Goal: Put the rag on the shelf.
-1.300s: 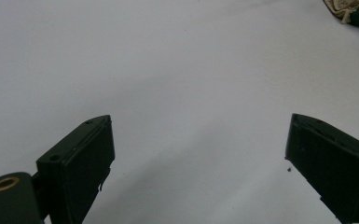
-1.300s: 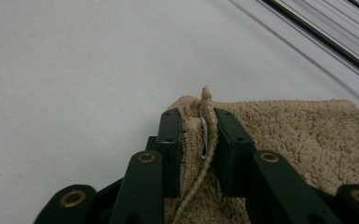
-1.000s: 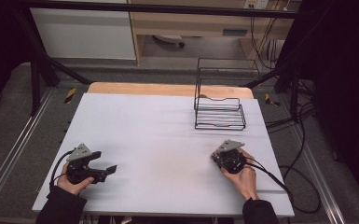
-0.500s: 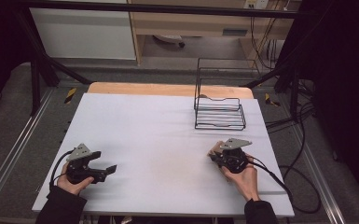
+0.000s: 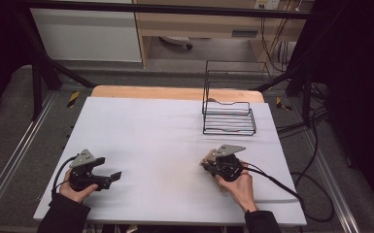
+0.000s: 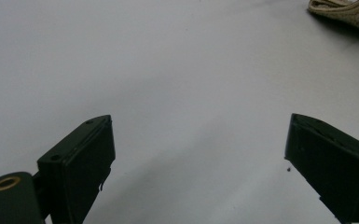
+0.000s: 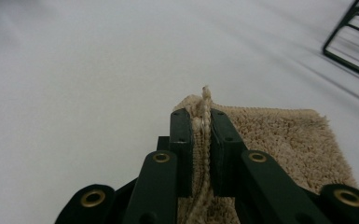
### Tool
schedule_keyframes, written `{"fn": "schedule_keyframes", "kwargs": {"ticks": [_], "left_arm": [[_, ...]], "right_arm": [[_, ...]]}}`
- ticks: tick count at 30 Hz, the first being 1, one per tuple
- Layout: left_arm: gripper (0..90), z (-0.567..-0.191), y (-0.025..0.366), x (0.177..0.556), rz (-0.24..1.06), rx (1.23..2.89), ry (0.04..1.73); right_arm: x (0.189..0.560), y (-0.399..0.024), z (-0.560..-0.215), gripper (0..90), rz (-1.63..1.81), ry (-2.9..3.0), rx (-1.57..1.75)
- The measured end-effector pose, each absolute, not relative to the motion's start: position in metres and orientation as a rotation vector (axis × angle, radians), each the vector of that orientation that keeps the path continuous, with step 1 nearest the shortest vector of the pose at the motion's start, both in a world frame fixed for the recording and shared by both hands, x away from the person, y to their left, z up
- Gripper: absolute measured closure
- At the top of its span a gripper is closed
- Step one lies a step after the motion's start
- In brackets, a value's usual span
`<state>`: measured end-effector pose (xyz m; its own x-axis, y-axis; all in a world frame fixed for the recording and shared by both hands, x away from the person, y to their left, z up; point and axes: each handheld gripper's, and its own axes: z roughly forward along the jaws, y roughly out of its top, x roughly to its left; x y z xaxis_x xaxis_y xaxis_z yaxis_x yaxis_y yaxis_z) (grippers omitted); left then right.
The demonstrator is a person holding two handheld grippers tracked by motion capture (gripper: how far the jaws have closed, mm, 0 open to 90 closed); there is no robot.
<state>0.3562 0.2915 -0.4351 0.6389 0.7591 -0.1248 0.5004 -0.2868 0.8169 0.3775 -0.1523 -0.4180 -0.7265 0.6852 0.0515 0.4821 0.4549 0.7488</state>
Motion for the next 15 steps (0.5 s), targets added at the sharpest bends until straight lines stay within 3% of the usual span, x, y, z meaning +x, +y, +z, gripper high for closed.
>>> {"fn": "schedule_keyframes", "kwargs": {"ticks": [15], "left_arm": [[8.0, -0.435, 0.292, 0.356, 0.360, 1.955, 0.988]], "right_arm": [[0.389, -0.081, -0.421, 81.4, 1.169, 2.515, 0.958]]}}
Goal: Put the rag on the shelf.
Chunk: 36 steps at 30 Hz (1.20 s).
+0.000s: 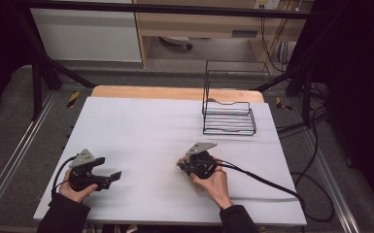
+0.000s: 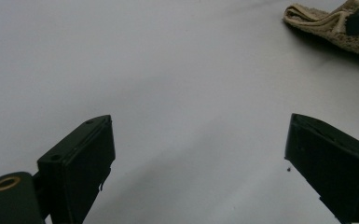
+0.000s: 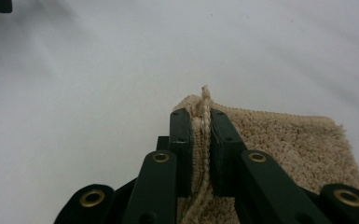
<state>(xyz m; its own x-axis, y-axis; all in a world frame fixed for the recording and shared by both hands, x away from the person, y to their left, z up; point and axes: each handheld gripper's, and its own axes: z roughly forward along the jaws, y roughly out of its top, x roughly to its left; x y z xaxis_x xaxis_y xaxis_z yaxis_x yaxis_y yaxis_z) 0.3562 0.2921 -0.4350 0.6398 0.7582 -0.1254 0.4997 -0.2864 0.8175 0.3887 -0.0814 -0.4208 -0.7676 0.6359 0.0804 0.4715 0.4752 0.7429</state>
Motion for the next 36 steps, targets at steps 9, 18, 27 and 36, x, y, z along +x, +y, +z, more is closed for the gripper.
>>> {"fn": "schedule_keyframes", "kwargs": {"ticks": [9, 18, 27, 36], "left_arm": [[8.0, -0.435, 0.292, 0.356, 0.359, 1.954, 0.985], [7.9, -0.435, 0.292, 0.355, 0.361, 1.950, 0.987], [7.9, -0.434, 0.290, 0.355, 0.360, 1.958, 0.981], [7.9, -0.434, 0.289, 0.355, 0.361, 1.960, 0.980]], "right_arm": [[0.398, -0.053, -0.439, 78.7, 1.136, 2.528, 0.962], [0.381, -0.068, -0.420, 53.2, 1.228, 2.494, 0.912], [0.347, -0.100, -0.428, 55.1, 1.179, 2.526, 0.954], [0.330, -0.108, -0.447, 71.3, 1.113, 2.549, 0.955]]}}
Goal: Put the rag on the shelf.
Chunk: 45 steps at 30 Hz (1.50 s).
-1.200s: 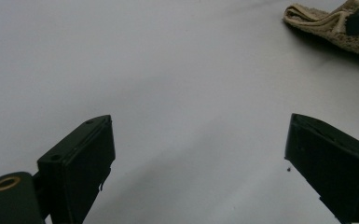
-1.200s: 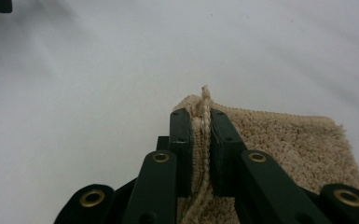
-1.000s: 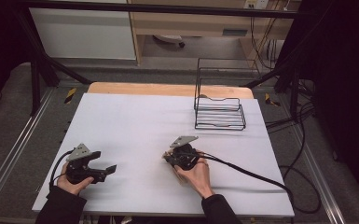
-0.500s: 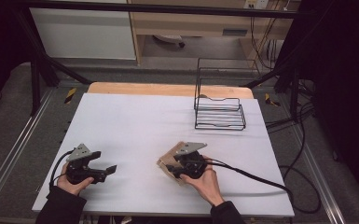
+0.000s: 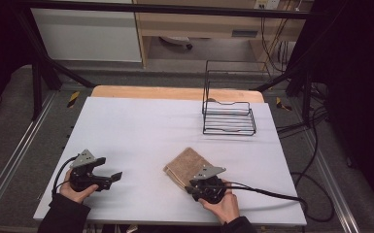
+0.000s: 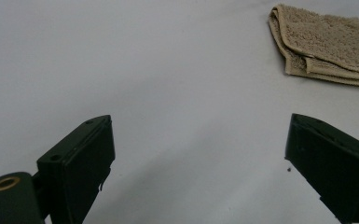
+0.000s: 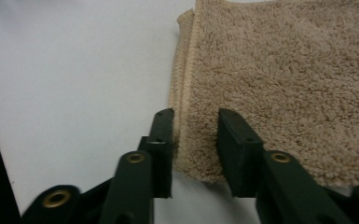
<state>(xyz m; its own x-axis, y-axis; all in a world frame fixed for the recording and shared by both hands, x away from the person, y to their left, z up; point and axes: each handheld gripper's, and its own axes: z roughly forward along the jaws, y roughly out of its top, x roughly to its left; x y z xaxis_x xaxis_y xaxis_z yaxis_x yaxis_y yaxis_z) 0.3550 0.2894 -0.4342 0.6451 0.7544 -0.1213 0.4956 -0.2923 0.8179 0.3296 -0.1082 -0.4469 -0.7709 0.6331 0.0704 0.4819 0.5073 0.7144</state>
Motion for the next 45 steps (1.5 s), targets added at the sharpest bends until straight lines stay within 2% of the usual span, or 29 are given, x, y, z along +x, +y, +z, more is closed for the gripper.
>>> {"fn": "schedule_keyframes", "kwargs": {"ticks": [1, 5, 7, 9, 15, 18, 19, 24, 29, 38, 45], "left_arm": [[7.9, -0.434, 0.289, 0.355, 0.359, 1.960, 0.981], [7.9, -0.435, 0.289, 0.356, 0.355, 1.960, 0.982], [7.9, -0.435, 0.289, 0.356, 0.356, 1.961, 0.981], [7.9, -0.435, 0.289, 0.356, 0.355, 1.960, 0.982], [7.9, -0.435, 0.289, 0.357, 0.355, 1.959, 0.985], [7.9, -0.435, 0.288, 0.357, 0.355, 1.966, 0.982], [7.9, -0.435, 0.288, 0.356, 0.356, 1.966, 0.980], [8.0, -0.435, 0.288, 0.357, 0.355, 1.965, 0.983], [8.0, -0.435, 0.287, 0.356, 0.354, 1.966, 0.977], [8.1, -0.435, 0.289, 0.356, 0.354, 1.961, 0.978], [8.1, -0.435, 0.288, 0.356, 0.354, 1.966, 0.976]], "right_arm": [[0.330, -0.108, -0.447, 71.3, 1.113, 2.549, 0.955], [0.330, -0.107, -0.448, 83.2, 1.080, 2.531, 0.944], [0.330, -0.106, -0.447, 83.8, 1.065, 2.534, 0.935], [0.329, -0.106, -0.447, 81.7, 1.071, 2.531, 0.935], [0.323, -0.108, -0.446, 64.5, 1.067, 2.533, 0.902], [0.323, -0.107, -0.448, 64.8, 1.060, 2.534, 0.902], [0.324, -0.106, -0.448, 70.1, 1.051, 2.527, 0.917], [0.323, -0.104, -0.449, 73.7, 1.025, 2.516, 0.914], [0.325, -0.101, -0.447, 84.6, 0.974, 2.518, 0.903], [0.332, -0.100, -0.440, 87.0, 1.072, 2.552, 0.964], [0.327, -0.080, -0.436, 86.6, 1.137, 2.583, 0.989]]}}
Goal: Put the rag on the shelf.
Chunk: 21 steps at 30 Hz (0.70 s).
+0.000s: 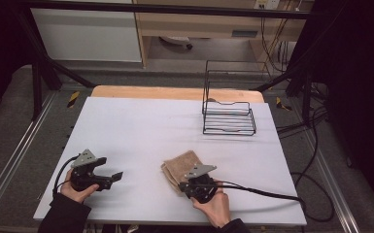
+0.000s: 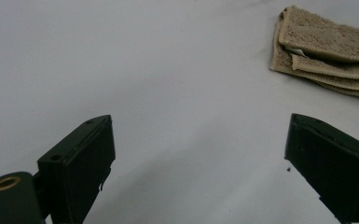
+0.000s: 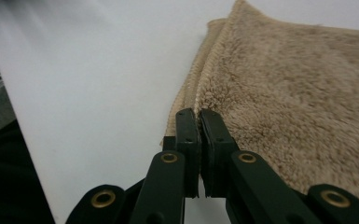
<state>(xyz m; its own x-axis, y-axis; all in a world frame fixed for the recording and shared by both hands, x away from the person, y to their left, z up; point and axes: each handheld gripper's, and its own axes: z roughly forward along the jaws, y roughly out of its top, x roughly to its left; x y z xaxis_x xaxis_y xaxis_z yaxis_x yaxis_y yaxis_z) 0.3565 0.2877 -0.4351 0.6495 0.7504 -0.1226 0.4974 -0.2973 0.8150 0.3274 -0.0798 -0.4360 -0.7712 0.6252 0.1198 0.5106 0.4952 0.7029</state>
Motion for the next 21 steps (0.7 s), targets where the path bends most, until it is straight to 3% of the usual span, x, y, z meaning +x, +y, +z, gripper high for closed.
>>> {"fn": "schedule_keyframes", "kwargs": {"ticks": [4, 6, 12, 21], "left_arm": [[8.0, -0.435, 0.288, 0.356, 0.353, 1.967, 0.973], [8.0, -0.435, 0.288, 0.356, 0.351, 1.965, 0.975], [7.6, -0.435, 0.288, 0.356, 0.353, 1.964, 0.977], [6.6, -0.434, 0.281, 0.355, 0.357, 1.969, 0.989]], "right_arm": [[0.327, -0.067, -0.441, 82.7, 1.146, 2.600, 0.999], [0.328, -0.069, -0.439, 71.3, 1.197, 2.578, 1.002], [0.343, -0.112, -0.422, 53.9, 1.193, 2.444, 1.033], [0.353, -0.146, -0.447, 59.1, 1.097, 2.453, 1.143]]}}
